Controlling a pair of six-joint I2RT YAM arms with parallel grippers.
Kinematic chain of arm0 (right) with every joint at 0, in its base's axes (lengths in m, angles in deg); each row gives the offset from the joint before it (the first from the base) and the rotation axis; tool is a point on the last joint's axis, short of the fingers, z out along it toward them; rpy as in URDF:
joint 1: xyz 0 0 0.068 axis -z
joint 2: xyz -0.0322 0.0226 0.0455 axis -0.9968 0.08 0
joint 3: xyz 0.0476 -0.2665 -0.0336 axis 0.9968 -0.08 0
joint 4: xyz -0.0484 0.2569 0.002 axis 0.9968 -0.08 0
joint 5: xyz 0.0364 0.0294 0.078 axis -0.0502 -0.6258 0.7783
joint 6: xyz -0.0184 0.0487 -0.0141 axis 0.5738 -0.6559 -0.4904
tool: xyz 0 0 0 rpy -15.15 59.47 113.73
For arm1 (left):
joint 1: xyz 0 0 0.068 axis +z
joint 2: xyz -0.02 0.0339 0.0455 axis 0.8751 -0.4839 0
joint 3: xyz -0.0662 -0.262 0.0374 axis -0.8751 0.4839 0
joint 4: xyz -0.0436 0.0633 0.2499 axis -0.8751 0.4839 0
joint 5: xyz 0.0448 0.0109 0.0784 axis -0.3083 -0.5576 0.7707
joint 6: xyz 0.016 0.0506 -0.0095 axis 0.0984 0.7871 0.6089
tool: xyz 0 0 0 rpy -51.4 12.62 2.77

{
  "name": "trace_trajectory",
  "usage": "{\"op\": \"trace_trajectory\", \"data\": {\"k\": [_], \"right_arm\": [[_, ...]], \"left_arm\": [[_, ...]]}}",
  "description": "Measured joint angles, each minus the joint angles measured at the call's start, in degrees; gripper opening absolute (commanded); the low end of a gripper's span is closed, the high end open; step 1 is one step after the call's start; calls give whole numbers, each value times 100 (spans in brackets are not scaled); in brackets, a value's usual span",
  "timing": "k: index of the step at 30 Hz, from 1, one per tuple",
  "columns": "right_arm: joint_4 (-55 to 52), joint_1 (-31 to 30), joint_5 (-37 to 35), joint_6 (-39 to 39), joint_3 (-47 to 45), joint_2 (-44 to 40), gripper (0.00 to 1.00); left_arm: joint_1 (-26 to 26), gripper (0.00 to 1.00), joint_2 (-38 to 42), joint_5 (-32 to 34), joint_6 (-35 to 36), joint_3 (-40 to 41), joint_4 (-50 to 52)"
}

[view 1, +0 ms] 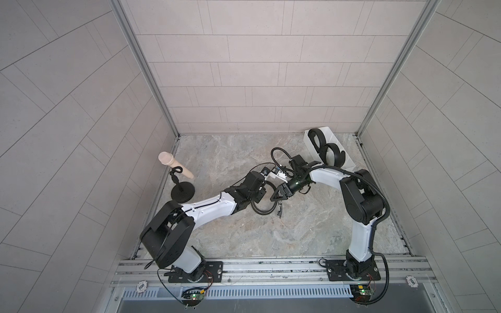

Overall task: Place the belts into the storage roll
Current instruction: Pick up the belt from the center of the board.

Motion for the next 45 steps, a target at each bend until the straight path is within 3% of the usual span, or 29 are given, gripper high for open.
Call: {"op": "trace_trajectory", "data": {"k": [6,13,24,27,30,35,39,45], "right_arm": [[431,-2,-262,-446,-319,-293,51],[844,-44,-610,-960,-468,-417,33],[745,-201,-1320,-1322,-444,-673,13],[629,-199,-1635,-1427,-444,-907,5],[483,-186,-1906,-1488,-437,-1185,0],[13,-173,-2293,-1482,-240,-1596,0],[-463,-155,-2743,-1445,63,-1799,0],[-1272,149,-3834,-1309,568,-2120,0]], "left_arm": [[7,0,-7,-15,-20,0,-4],[15,0,-7,-13,-87,0,-42],[15,1,-7,-63,-195,-9,-42],[13,17,-7,-125,-251,-72,-63],[20,41,-2,-144,-389,-173,-74],[186,69,74,-192,-669,-223,26],[240,85,367,-337,-848,-306,140],[240,100,1075,-542,-1108,-343,151]]}}
